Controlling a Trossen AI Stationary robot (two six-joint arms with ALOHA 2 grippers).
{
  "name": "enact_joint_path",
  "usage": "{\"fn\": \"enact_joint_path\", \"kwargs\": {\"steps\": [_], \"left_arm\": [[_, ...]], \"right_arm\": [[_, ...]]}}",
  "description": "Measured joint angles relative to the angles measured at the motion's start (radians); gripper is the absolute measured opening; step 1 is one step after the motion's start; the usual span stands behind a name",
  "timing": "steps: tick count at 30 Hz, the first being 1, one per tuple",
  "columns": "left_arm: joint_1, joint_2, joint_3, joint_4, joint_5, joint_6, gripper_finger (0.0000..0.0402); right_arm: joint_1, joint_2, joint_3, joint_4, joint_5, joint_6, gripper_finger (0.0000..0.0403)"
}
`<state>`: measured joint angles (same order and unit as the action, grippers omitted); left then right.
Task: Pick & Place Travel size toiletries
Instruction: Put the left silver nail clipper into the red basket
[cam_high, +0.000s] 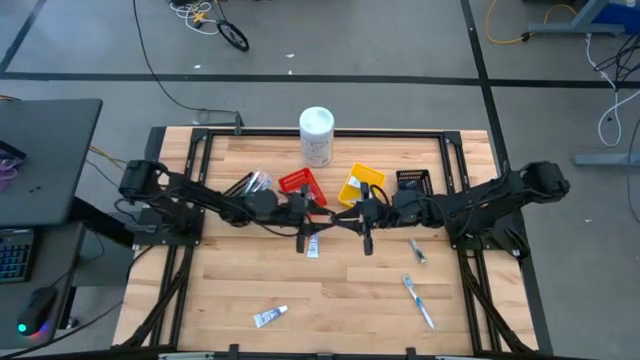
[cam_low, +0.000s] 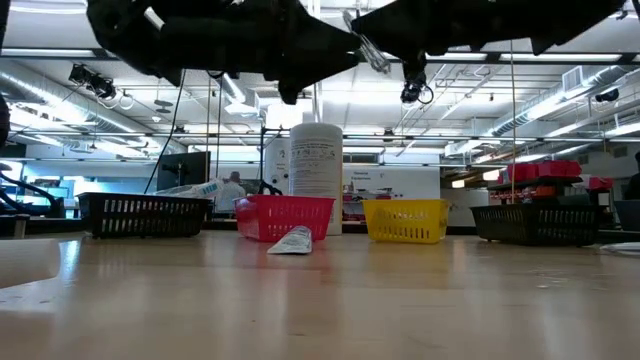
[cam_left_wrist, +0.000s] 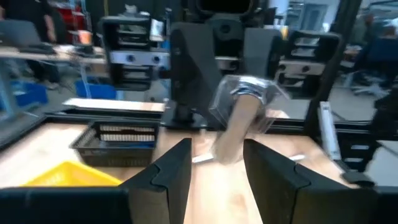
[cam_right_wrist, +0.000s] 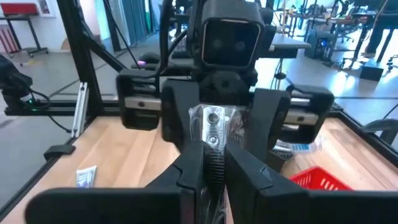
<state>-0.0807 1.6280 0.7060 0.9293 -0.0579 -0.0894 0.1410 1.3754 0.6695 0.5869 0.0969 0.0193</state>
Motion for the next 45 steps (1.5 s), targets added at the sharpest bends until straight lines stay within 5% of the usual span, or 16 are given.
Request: {"fn": "enact_joint_path", "kwargs": {"steps": [19, 36, 45], "left_arm": [[-0.001, 0.028, 0.071, -0.084, 0.018, -0.029, 0.0220], [-0.001, 0.027, 0.071, -0.047, -0.005, -0.030, 0.0151], [0.002, 0.027, 0.071, -0.051, -0.008, -0.023, 0.0066]], "right_arm": [[-0.004, -0.002, -0.028, 0.106, -0.001, -0.053, 0.0054], [-0.016, 0.068, -0.028, 0.235, -0.002, -0.051, 0.0055], [-0.016, 0.068, -0.028, 0.252, -0.002, -0.023, 0.0055]]}}
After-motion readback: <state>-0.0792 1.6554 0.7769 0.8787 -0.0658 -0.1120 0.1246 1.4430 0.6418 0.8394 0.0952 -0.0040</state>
